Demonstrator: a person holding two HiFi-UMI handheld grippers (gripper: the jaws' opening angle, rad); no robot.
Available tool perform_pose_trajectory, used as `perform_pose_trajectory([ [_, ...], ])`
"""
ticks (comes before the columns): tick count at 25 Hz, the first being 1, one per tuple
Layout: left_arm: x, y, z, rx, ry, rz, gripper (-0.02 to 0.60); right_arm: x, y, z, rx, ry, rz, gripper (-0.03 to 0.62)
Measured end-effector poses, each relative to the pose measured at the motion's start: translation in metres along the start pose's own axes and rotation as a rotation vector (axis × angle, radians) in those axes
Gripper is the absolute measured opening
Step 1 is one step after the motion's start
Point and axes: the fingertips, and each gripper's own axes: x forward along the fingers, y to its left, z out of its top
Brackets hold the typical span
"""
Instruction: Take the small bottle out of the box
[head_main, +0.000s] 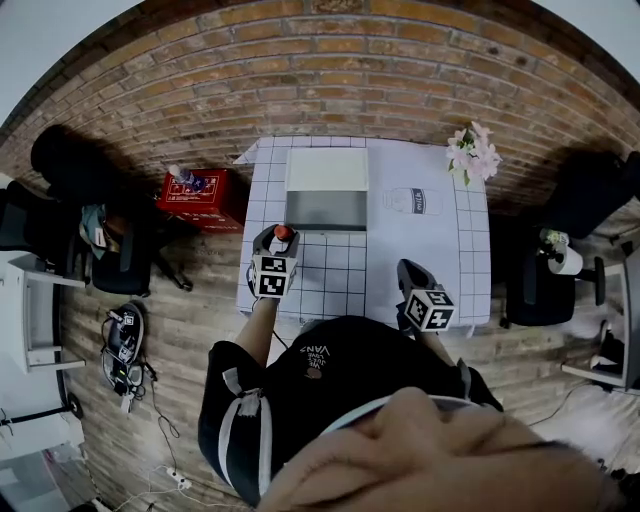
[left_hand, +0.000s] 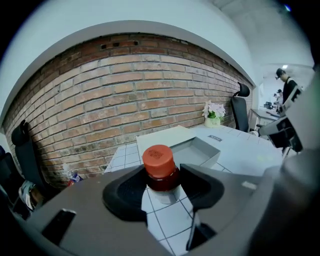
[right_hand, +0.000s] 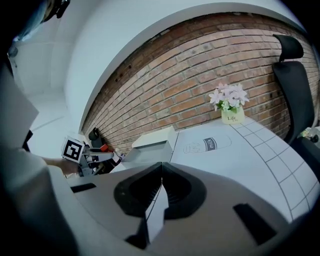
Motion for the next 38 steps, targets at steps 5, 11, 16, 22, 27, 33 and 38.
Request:
perform_pose_trajectory([
  [5,-0.015,-0.005,-0.004,-0.037,-0.008,0.043,0.216,0.001,-0.004,0.0,-0.019,0.014,0.033,0.003],
  [11,-0.029,-0.014,-0.015,-0.092,-0.011,0.088,0.216,0.003,-0.008,0.002,-0.054,0.037,0.078,0.003],
  [16,-0.04,-0.024,-0.028,-0.128,-0.009,0.114,0.216,0.004,-0.011,-0.003,-0.081,0.059,0.11,0.003],
  [22,-0.052,-0.031,-0.04,-0.173,-0.004,0.142,0.216,0.008,-0.008,-0.007,-0.1,0.096,0.145,0.003],
  [27,-0.062,-0.035,-0.045,-0.206,-0.007,0.162,0.216,0.013,-0.003,-0.007,-0.123,0.115,0.176,0.003],
  [33,-0.074,-0.04,-0.047,-0.216,-0.012,0.158,0.216,0.016,0.001,-0.003,-0.125,0.103,0.174,0.003],
  [38,-0.088,-0.038,-0.045,-0.206,-0.018,0.144,0.216,0.015,0.014,-0.003,-0.117,0.089,0.167,0.003],
])
